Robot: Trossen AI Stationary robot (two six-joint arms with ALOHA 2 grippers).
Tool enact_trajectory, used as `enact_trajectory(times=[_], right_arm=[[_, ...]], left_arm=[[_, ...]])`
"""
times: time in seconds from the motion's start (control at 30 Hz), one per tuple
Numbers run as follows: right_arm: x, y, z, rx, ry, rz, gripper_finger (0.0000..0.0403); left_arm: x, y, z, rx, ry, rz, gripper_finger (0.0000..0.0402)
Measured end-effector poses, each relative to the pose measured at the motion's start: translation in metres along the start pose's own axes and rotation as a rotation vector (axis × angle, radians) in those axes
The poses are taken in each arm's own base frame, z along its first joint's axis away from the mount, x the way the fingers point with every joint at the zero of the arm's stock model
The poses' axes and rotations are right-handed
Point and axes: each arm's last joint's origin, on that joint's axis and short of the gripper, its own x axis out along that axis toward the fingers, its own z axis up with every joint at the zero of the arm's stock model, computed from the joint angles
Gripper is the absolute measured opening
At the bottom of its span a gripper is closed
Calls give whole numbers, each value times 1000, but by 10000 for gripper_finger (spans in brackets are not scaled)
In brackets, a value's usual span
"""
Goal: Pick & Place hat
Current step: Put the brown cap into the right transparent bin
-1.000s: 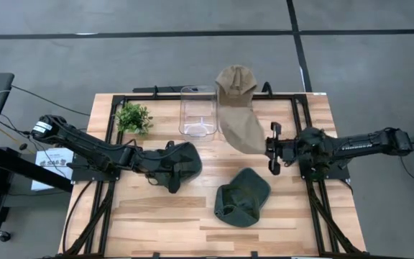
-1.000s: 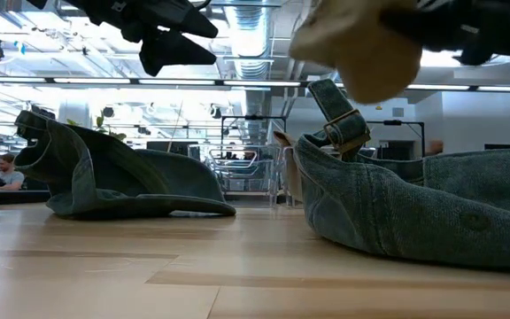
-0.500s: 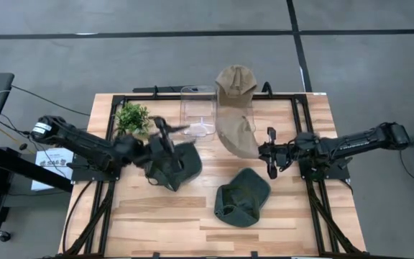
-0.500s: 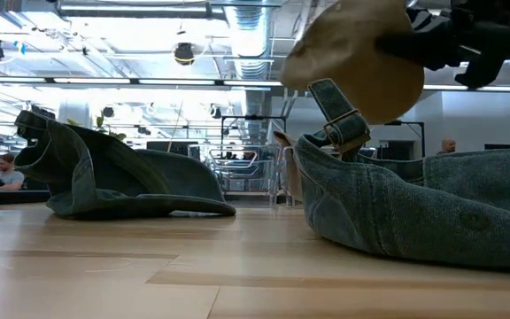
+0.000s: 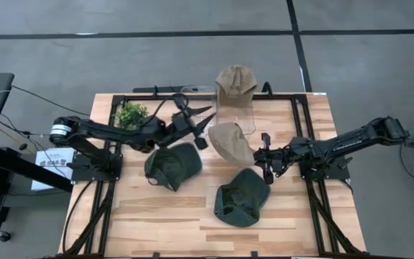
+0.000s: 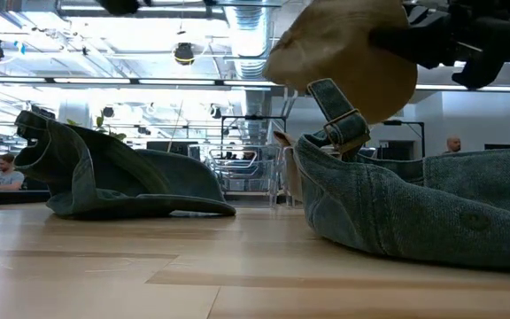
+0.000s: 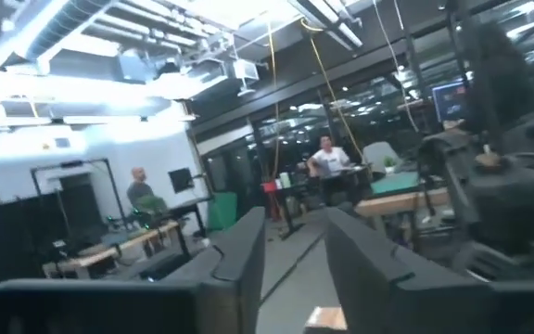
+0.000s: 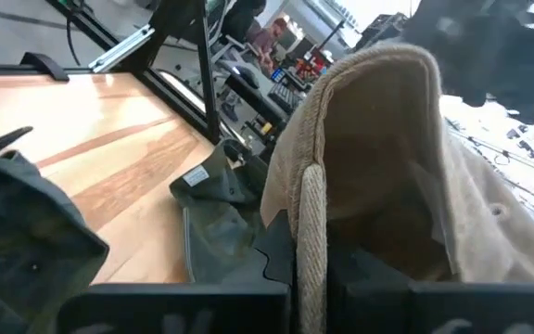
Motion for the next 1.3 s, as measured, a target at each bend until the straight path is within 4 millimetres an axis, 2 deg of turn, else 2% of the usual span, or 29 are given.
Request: enact_trajectory(times=[0.23,0.33,0.5,0.63,0.97,1.17,1.3], right_arm=[[7,5,-3,2,3,13,1],[8,6,-4,0,4,13,1],[8,4,-2,-5,-10,1,1],[8,4,-2,-7,-17,-6,1],[8,2,-1,-29,-19,-20,1],[8,0,-3,-45,59,-105,1],[7,-1,-5,-65,102,-145,1]], left_arm=[[36,-1,5,127,-26,59,45],[51,-3,0,170,-24,73,14],[74,-11,-22,224,66,123,6],[83,-20,-42,253,124,139,6],[73,-72,-64,271,177,11,6],[60,-100,-64,307,254,-81,6],[51,-114,-57,322,273,-78,6]])
